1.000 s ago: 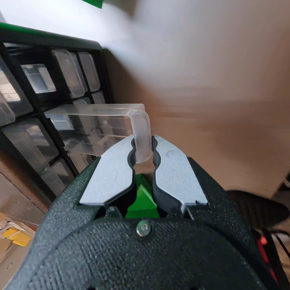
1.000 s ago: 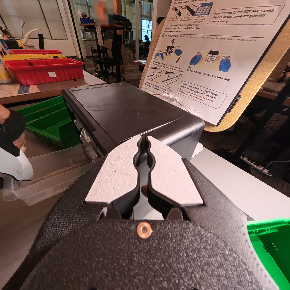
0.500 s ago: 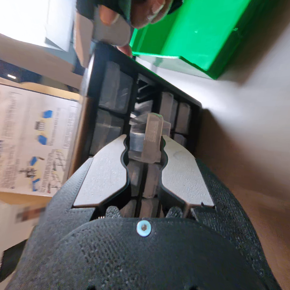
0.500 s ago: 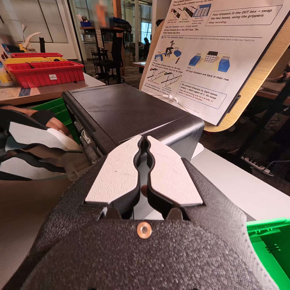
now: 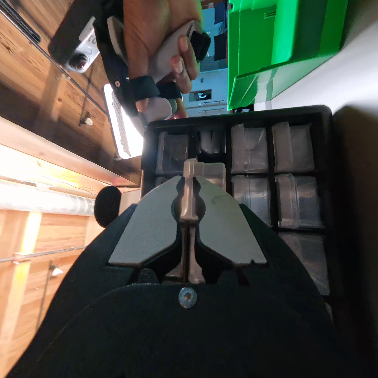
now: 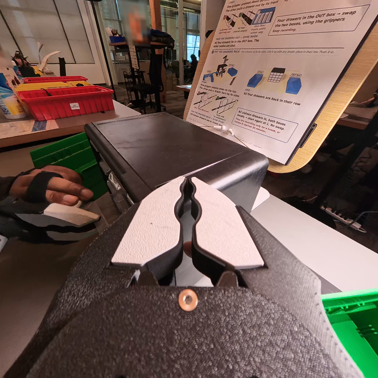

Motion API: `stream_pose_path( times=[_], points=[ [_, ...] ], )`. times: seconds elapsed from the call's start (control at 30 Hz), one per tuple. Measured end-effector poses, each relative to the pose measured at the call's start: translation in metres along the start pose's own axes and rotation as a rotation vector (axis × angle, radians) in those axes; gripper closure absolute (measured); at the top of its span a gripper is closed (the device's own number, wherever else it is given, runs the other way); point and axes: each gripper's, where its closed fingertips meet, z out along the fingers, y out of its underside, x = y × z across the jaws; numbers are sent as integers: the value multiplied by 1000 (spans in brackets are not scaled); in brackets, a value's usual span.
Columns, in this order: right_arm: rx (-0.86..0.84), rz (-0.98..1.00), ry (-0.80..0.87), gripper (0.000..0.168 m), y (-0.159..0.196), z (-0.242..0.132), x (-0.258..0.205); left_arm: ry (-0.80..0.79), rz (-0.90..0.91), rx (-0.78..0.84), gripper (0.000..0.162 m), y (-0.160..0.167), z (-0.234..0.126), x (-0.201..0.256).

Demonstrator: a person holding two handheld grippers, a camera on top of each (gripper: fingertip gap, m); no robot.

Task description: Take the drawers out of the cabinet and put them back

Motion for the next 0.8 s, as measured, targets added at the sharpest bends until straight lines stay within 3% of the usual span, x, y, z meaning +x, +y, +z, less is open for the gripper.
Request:
stream_pose_path(
  times=[0.3, 0.57, 0.67, 0.8],
  points=[
    [12, 14, -5, 168, 0, 1, 0, 109, 169, -157, 152, 33, 23, 11],
    [15, 18, -3, 168, 0, 1, 1, 261, 190, -222, 144, 36, 24, 16],
    [8, 5, 5, 168, 0, 1, 1, 297, 105, -223, 142, 33, 18, 17],
    [7, 2, 4, 168, 0, 1, 1, 303, -212, -183, 144, 21, -2, 3]
  ],
)
